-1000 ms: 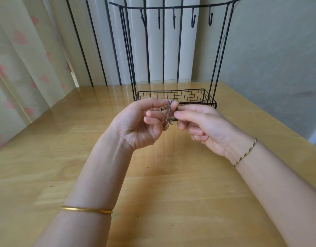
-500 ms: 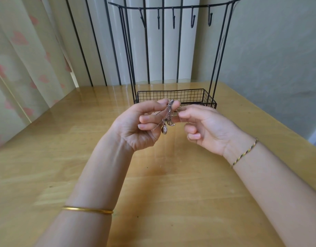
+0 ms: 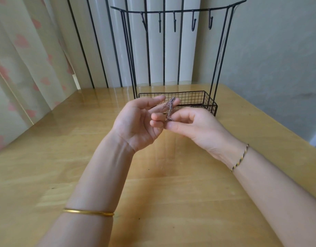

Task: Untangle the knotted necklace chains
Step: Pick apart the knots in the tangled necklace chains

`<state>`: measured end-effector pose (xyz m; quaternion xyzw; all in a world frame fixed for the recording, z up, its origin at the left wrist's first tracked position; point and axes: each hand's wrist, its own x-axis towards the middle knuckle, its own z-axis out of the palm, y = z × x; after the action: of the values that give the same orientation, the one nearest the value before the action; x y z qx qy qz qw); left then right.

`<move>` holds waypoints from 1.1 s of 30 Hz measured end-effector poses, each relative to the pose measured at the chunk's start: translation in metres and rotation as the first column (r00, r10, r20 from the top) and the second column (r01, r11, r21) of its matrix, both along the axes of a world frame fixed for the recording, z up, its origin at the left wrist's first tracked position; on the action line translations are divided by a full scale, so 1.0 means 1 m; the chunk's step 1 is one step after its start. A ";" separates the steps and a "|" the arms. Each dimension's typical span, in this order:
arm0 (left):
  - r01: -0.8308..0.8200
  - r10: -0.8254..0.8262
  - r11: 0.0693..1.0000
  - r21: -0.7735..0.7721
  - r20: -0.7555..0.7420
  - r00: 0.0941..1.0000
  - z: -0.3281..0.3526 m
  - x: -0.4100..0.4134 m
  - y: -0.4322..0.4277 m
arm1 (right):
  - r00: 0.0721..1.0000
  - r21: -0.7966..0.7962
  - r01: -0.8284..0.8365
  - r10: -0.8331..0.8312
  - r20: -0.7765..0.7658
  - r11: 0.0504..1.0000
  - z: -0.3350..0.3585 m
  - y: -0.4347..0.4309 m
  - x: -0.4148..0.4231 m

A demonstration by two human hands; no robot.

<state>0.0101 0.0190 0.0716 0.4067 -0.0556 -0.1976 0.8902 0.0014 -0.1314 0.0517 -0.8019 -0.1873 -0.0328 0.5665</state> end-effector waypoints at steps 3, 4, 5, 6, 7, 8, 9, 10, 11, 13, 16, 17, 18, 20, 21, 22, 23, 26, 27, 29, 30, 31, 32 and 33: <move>-0.037 0.036 0.998 0.053 0.034 0.999 0.002 -0.001 0.000 | 0.999 0.106 0.019 -0.015 -0.042 0.994 0.006 -0.007 0.002; -0.046 0.043 0.997 0.062 0.042 0.998 0.003 -0.002 0.001 | 0.998 0.179 0.013 0.000 -0.070 0.984 0.009 -0.010 0.003; -0.053 0.050 0.996 0.067 0.048 0.998 0.003 -0.002 0.001 | 0.995 0.244 0.005 0.019 -0.095 0.970 0.011 -0.013 0.004; -0.058 0.054 0.996 0.071 0.054 0.997 0.004 -0.003 0.000 | 0.993 0.282 0.005 0.028 -0.112 0.960 0.013 -0.015 0.004; -0.062 0.057 0.995 0.081 0.062 0.996 0.004 -0.004 0.000 | 0.992 0.301 0.005 0.034 -0.122 0.954 0.014 -0.015 0.004; -0.065 0.059 0.993 0.095 0.070 0.996 0.005 -0.005 -0.001 | 0.991 0.316 0.005 0.039 -0.132 0.949 0.014 -0.015 0.003; -0.072 0.063 0.991 0.110 0.078 0.995 0.005 -0.005 -0.001 | 0.989 0.338 0.004 0.046 -0.141 0.941 0.013 -0.015 0.003; -0.080 0.070 0.989 0.123 0.084 0.994 0.006 -0.006 -0.002 | 0.988 0.357 0.009 0.048 -0.149 0.934 0.014 -0.015 0.003; -0.088 0.076 0.987 0.133 0.088 0.993 0.006 -0.006 -0.002 | 0.988 0.369 0.016 0.043 -0.151 0.929 0.014 -0.015 0.004; -0.099 0.084 0.983 0.157 0.099 0.992 0.007 -0.006 -0.003 | 0.988 0.362 0.027 0.029 -0.149 0.932 0.015 -0.016 0.004; -0.120 0.098 0.972 0.200 0.113 0.989 0.007 -0.007 -0.005 | 0.987 0.360 0.013 0.045 -0.154 0.933 0.016 -0.017 0.003; -0.119 0.097 0.971 0.205 0.112 0.989 0.007 -0.007 -0.006 | 0.986 0.363 0.013 0.049 -0.161 0.932 0.017 -0.018 0.003; -0.115 0.095 0.973 0.203 0.104 0.990 0.007 -0.008 -0.006 | 0.985 0.358 0.018 0.044 -0.164 0.933 0.017 -0.018 0.003; -0.104 0.090 0.978 0.183 0.080 0.993 0.007 -0.009 -0.006 | 0.986 0.343 0.042 0.017 -0.166 0.938 0.018 -0.020 0.003; -0.103 0.092 0.979 0.174 0.070 0.993 0.007 -0.009 -0.006 | 0.986 0.339 0.056 0.001 -0.168 0.939 0.018 -0.020 0.003; -0.104 0.095 0.980 0.167 0.062 0.994 0.007 -0.009 -0.006 | 0.987 0.330 0.069 -0.016 -0.162 0.941 0.018 -0.021 0.003; -0.106 0.098 0.982 0.159 0.056 0.994 0.007 -0.009 -0.006 | 0.988 0.307 0.083 -0.039 -0.146 0.948 0.018 -0.020 0.003; -0.093 0.089 0.989 0.116 0.042 0.995 0.008 -0.009 -0.005 | 0.990 0.199 0.127 -0.113 -0.080 0.972 0.016 -0.020 0.004; -0.090 0.086 0.991 0.100 0.039 0.996 0.008 -0.010 -0.005 | 0.990 0.177 0.136 -0.126 -0.068 0.975 0.015 -0.019 0.005; -0.087 0.085 0.993 0.076 0.032 0.996 0.008 -0.010 -0.004 | 0.987 0.137 0.158 -0.154 -0.042 0.978 0.014 -0.019 0.006; -0.079 0.078 0.995 0.060 0.027 0.997 0.008 -0.010 -0.004 | 0.985 0.119 0.173 -0.171 -0.026 0.978 0.014 -0.019 0.006; -0.067 0.066 0.997 0.040 0.021 0.998 0.009 -0.010 -0.003 | 0.982 0.103 0.189 -0.189 -0.010 0.977 0.014 -0.018 0.006; -0.054 0.054 0.998 0.022 0.015 0.998 0.009 -0.010 -0.003 | 0.979 0.086 0.204 -0.205 0.010 0.975 0.013 -0.018 0.007; -0.045 0.045 0.999 0.012 0.011 0.999 0.009 -0.010 -0.002 | 0.975 0.063 0.217 -0.220 0.033 0.974 0.013 -0.018 0.007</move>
<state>0.0002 0.0169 0.0805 0.4141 -0.0499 -0.1758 0.8917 0.0081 -0.1493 0.0643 -0.7998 -0.1081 -0.1163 0.5789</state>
